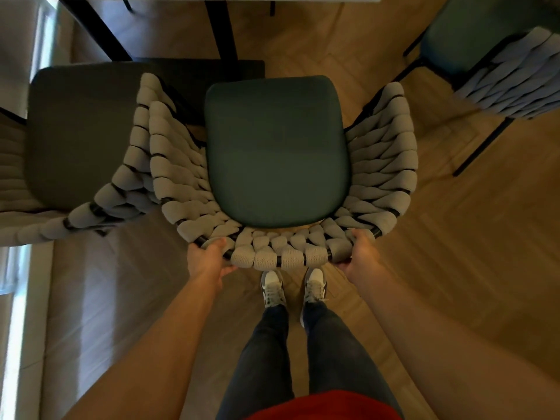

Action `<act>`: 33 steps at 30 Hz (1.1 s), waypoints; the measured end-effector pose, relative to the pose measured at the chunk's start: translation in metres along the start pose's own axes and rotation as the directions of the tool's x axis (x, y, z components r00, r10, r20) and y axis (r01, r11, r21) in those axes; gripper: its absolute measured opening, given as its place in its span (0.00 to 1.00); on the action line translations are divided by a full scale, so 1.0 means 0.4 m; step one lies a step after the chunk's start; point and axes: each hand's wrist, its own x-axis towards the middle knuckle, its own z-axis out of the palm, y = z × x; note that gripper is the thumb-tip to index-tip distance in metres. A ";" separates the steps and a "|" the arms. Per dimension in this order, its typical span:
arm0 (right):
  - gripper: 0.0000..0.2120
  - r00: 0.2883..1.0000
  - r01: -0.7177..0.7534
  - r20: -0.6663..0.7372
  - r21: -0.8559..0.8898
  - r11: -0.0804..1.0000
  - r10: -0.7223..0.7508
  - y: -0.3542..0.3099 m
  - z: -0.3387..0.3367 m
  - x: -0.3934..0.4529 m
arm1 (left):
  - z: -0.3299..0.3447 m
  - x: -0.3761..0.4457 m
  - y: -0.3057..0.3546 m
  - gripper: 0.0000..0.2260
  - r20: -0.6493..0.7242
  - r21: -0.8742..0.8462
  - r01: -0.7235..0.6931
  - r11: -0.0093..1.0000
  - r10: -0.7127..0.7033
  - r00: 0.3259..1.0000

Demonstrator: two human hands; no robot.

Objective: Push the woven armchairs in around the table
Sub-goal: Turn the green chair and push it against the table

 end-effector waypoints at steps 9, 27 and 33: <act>0.16 0.999 0.041 -0.028 0.000 0.999 -0.041 -0.005 -0.011 0.004 | -0.003 -0.013 -0.008 0.21 0.024 0.011 -0.020 1.000 0.020 1.000; 0.18 0.999 0.038 0.015 -0.058 0.998 -0.037 0.030 -0.040 0.020 | -0.001 0.016 0.024 0.19 0.052 0.047 -0.005 0.999 0.003 0.999; 0.17 0.988 -0.017 0.150 -0.033 0.999 0.022 0.015 -0.029 0.028 | 0.000 0.037 0.060 0.20 0.083 0.046 0.041 0.998 -0.045 0.996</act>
